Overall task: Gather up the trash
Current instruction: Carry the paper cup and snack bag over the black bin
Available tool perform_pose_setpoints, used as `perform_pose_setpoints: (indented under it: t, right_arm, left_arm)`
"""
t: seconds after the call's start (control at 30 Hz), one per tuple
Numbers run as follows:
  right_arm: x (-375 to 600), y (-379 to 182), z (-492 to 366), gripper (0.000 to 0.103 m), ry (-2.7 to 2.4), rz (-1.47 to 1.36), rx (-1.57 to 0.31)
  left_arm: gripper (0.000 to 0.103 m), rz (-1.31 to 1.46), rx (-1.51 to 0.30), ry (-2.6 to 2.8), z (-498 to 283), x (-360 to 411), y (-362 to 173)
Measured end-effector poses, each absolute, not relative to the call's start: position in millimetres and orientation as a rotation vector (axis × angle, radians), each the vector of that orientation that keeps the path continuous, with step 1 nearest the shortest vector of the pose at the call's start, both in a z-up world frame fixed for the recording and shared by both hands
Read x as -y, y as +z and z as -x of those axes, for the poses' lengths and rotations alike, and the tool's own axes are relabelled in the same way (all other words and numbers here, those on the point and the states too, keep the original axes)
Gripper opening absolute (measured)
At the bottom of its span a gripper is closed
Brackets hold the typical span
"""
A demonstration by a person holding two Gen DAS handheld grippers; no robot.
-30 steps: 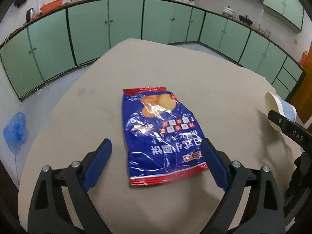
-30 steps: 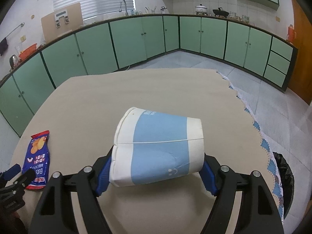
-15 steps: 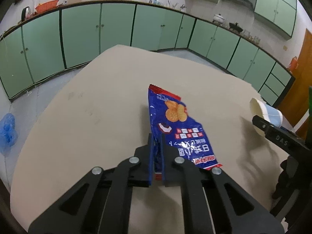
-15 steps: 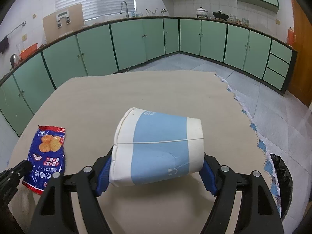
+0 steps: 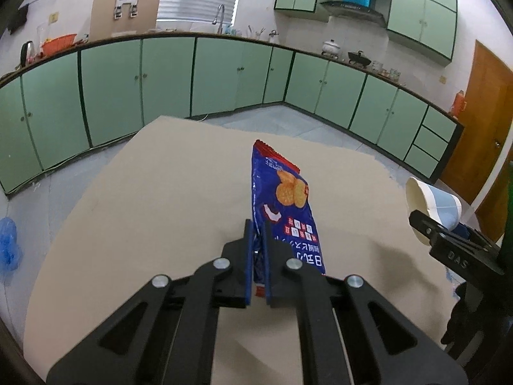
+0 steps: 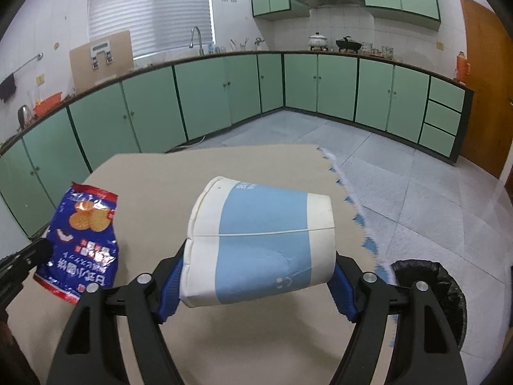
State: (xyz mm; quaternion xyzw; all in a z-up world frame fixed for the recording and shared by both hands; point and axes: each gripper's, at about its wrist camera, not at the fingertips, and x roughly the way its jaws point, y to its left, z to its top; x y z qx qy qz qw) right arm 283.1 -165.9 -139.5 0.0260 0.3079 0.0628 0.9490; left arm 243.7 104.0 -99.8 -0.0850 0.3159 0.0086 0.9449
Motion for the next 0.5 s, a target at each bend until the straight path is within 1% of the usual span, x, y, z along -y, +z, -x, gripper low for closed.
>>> perform_pose_setpoints:
  t: [0.5]
  right_arm:
    - [218.8, -103.7, -235.6, 0.075, 0.123, -0.084, -0.601]
  left_arm:
    - [0.004, 0.123, -0.595, -0.063, -233.3, -37.2, -77.4]
